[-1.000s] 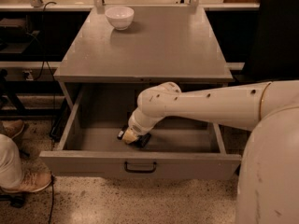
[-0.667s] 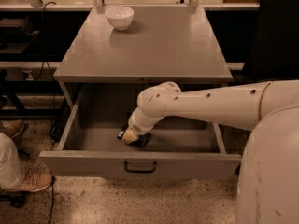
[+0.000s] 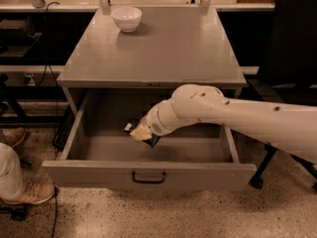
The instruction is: Pick rxbar blueberry from top drawer and place on counter
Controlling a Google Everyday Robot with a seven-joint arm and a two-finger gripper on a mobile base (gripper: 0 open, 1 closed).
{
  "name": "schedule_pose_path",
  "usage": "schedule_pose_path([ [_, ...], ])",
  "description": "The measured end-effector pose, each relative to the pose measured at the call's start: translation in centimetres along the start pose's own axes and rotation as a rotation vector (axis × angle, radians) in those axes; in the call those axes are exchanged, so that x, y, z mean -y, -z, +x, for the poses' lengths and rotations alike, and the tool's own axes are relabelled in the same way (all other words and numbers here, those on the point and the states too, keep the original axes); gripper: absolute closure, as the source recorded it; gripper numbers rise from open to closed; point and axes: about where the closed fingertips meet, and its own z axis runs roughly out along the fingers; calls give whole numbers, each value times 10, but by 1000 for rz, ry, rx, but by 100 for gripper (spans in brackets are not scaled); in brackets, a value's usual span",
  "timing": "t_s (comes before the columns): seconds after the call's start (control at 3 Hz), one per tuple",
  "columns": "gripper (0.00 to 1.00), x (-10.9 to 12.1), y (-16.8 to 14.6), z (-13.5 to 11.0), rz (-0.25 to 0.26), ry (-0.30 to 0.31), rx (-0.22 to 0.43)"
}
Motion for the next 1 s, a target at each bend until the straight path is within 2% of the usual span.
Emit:
schedule_pose_path([
  [0.33, 100, -4, 57, -31, -9, 8, 150],
  [0.67, 100, 15, 90, -10, 47, 22, 174],
  [1.0, 100, 16, 90, -9, 50, 23, 172],
])
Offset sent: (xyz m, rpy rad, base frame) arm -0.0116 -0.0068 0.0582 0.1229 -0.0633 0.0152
